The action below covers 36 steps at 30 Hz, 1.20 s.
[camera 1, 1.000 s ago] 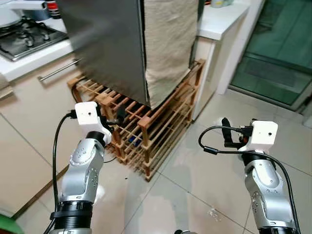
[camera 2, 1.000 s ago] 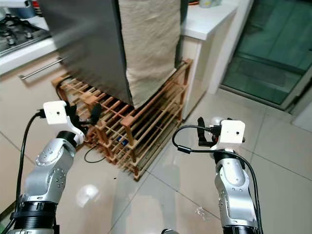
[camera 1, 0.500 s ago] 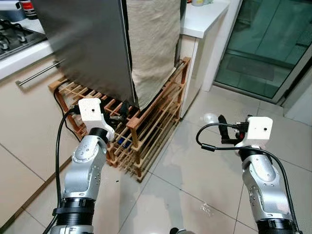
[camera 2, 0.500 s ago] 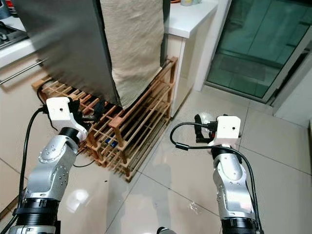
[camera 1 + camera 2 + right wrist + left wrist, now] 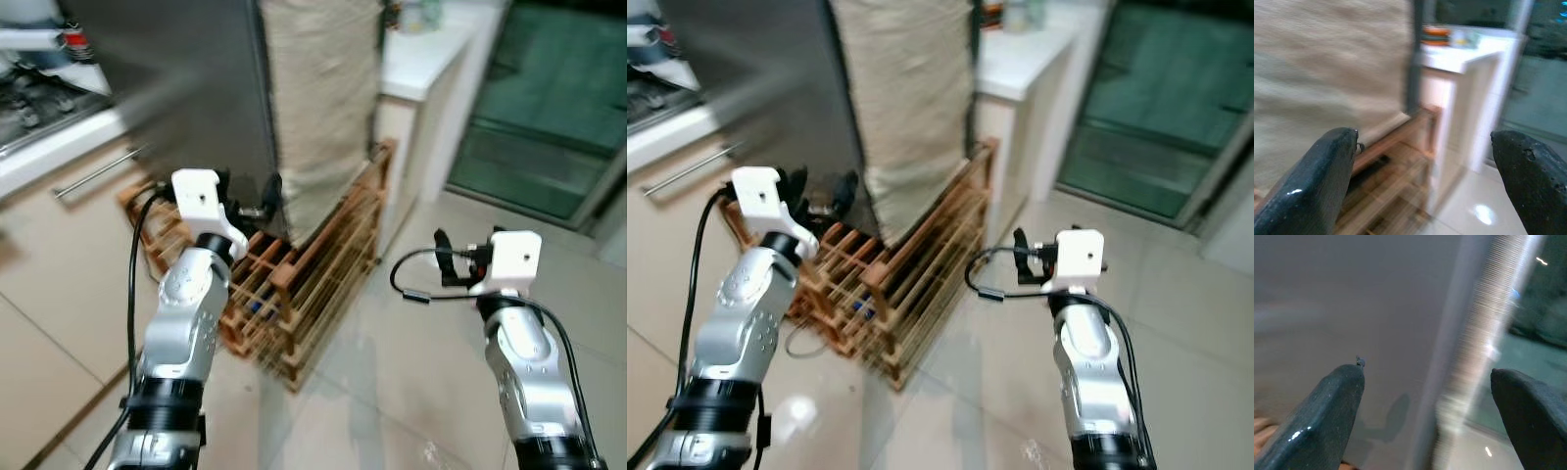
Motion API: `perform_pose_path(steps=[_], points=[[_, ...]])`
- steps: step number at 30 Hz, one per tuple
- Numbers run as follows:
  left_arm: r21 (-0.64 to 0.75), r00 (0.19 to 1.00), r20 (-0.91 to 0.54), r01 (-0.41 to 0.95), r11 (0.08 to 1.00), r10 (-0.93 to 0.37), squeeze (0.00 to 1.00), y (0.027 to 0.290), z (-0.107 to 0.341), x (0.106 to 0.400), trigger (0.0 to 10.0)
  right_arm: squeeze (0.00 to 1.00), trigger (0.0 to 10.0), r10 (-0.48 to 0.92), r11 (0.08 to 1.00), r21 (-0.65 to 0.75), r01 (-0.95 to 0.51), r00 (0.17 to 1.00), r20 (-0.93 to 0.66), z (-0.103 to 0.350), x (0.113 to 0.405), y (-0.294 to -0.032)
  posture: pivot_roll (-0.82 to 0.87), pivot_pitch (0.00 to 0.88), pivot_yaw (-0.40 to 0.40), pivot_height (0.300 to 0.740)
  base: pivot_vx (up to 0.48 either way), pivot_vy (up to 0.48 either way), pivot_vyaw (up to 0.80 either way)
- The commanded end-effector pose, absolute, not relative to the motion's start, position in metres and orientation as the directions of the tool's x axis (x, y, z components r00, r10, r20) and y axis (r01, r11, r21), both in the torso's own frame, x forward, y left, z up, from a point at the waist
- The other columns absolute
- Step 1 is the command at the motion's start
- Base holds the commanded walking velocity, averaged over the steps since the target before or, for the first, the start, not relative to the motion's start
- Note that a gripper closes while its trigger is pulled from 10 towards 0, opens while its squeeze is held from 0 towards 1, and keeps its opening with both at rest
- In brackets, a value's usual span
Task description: Restocking fridge
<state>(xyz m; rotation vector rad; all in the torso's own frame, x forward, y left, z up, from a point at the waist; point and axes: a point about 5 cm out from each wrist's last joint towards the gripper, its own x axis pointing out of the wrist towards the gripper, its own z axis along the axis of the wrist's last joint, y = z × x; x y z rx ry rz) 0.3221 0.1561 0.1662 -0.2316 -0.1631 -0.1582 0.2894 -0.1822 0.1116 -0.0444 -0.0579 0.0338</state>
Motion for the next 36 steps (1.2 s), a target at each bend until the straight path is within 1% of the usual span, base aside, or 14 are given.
perform_pose_path(steps=[1, 7, 10, 11, 15, 19, 25, 27, 30, 34, 36], points=[[-0.263, 0.979, 0.175, 0.147, 0.953, -0.102, 0.0, 0.159, 0.169, 0.323, 10.0, 0.0, 10.0, 0.056, 0.997, -0.058, -0.052, 0.997, 0.06, 0.111, 0.289, -0.18, -0.07, 0.0, 0.052, 0.74, 0.401, 0.0, 0.0], [-0.261, 0.983, 0.173, 0.101, 0.96, -0.056, 0.0, 0.163, 0.168, 0.322, 10.0, 0.0, 10.0, 0.074, 0.995, -0.068, -0.07, 0.996, 0.055, 0.108, 0.289, -0.178, -0.07, 0.0, 0.047, 0.74, 0.0, 0.0, 0.0], [-0.212, 0.982, 0.172, 0.114, 0.971, -0.078, 0.0, 0.163, 0.17, 0.324, 10.0, 0.0, 10.0, 0.081, 0.995, -0.068, -0.078, 0.996, 0.046, 0.107, 0.29, -0.177, -0.07, 0.0, 0.045, 0.74, 0.0, 0.0, 0.0], [-0.188, 0.983, 0.155, 0.132, 0.973, -0.103, 0.0, 0.161, 0.169, 0.326, 10.0, 0.0, 10.0, 0.08, 0.995, -0.065, -0.077, 0.996, 0.041, 0.106, 0.291, -0.177, -0.06, 0.0, 0.045, 0.74, 0.0, 0.0, -0.78], [-0.146, 0.984, 0.134, 0.136, 0.98, -0.117, 0.0, 0.16, 0.165, 0.329, 10.0, 0.0, 10.0, 0.076, 0.995, -0.07, -0.073, 0.996, 0.044, 0.106, 0.292, -0.177, -0.07, 0.0, 0.052, 0.74, 0.0, 0.0, -0.77], [-0.139, 0.986, 0.122, 0.133, 0.981, -0.117, 0.0, 0.16, 0.162, 0.328, 10.0, 0.0, 10.0, 0.071, 0.995, -0.069, -0.068, 0.996, 0.045, 0.105, 0.292, -0.178, -0.07, 0.0, 0.057, 0.74, 0.0, 0.0, -0.76], [-0.108, 0.988, 0.104, 0.123, 0.986, -0.112, 0.0, 0.162, 0.153, 0.325, 10.0, 0.0, 10.0, 0.068, 0.995, -0.07, -0.065, 0.997, 0.04, 0.103, 0.291, -0.179, -0.07, 0.0, 0.055, 0.74, 0.0, 0.0, -0.76], [-0.085, 0.991, 0.082, 0.113, 0.99, -0.106, 0.0, 0.167, 0.142, 0.318, 10.0, 0.0, 10.0, 0.07, 0.995, -0.073, -0.068, 0.997, 0.036, 0.102, 0.291, -0.18, -0.07, 0.0, 0.052, 0.74, 0.0, 0.0, -0.76], [-0.083, 0.992, 0.073, 0.107, 0.991, -0.1, 0.0, 0.169, 0.139, 0.316, 10.0, 0.0, 10.0, 0.074, 0.994, -0.082, -0.071, 0.997, 0.039, 0.103, 0.291, -0.18, -0.07, 0.0, 0.047, 0.74, 0.0, 0.0, -0.76], [-0.081, 0.992, 0.074, 0.104, 0.991, -0.098, 0.0, 0.169, 0.139, 0.315, 10.0, 0.0, 10.0, 0.072, 0.994, -0.082, -0.068, 0.996, 0.045, 0.103, 0.291, -0.181, -0.07, 0.0, 0.045, 0.74, 0.0, 0.0, -0.48], [-0.078, 0.994, 0.073, 0.087, 0.993, -0.082, 0.0, 0.169, 0.14, 0.316, 10.0, 0.0, 10.0, 0.075, 0.994, -0.081, -0.071, 0.996, 0.048, 0.104, 0.291, -0.18, -0.06, 0.0, 0.04, 0.74, 0.0, 0.0, 0.0]])
